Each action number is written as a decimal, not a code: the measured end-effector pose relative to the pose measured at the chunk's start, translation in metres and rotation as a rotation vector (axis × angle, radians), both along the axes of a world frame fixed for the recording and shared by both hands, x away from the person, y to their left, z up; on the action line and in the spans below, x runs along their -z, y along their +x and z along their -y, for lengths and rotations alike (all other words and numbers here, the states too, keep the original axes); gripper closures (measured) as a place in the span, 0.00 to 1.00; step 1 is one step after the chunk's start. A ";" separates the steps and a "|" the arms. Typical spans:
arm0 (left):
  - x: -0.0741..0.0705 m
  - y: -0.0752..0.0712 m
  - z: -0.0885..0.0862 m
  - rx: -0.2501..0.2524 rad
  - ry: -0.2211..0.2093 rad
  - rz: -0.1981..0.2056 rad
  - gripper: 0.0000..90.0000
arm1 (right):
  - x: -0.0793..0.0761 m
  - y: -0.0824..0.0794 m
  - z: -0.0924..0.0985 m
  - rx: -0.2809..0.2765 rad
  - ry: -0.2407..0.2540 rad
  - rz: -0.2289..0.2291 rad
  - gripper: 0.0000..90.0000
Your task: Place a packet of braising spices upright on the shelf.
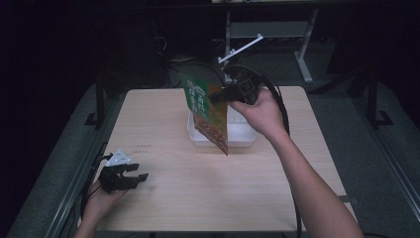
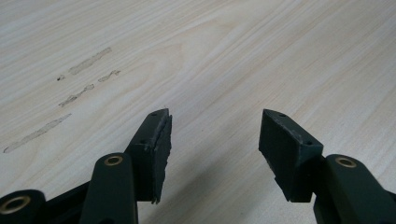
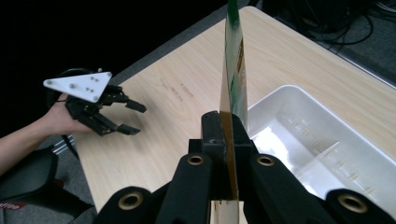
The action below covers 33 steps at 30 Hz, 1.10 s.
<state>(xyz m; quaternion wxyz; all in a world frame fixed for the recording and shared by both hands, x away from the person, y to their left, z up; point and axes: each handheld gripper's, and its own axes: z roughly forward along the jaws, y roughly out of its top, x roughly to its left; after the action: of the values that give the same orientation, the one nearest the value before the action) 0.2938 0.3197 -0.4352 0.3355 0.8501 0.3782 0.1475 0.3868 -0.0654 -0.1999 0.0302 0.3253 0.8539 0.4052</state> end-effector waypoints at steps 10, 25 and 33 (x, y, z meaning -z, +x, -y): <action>0.000 0.000 0.000 0.001 -0.003 -0.001 0.48 | 0.003 0.021 -0.001 0.047 -0.008 0.000 0.99; 0.000 0.000 -0.001 0.000 -0.009 0.002 0.48 | 0.009 0.044 -0.006 0.107 -0.015 0.011 0.99; -0.001 0.000 -0.001 0.002 -0.010 0.002 0.48 | 0.015 0.055 -0.007 0.136 -0.017 0.026 0.99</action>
<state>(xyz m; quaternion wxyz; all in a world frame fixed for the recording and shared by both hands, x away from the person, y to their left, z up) 0.2938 0.3204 -0.4346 0.3400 0.8487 0.3779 0.1462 0.4417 -0.0583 -0.2153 0.0716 0.3772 0.8328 0.3989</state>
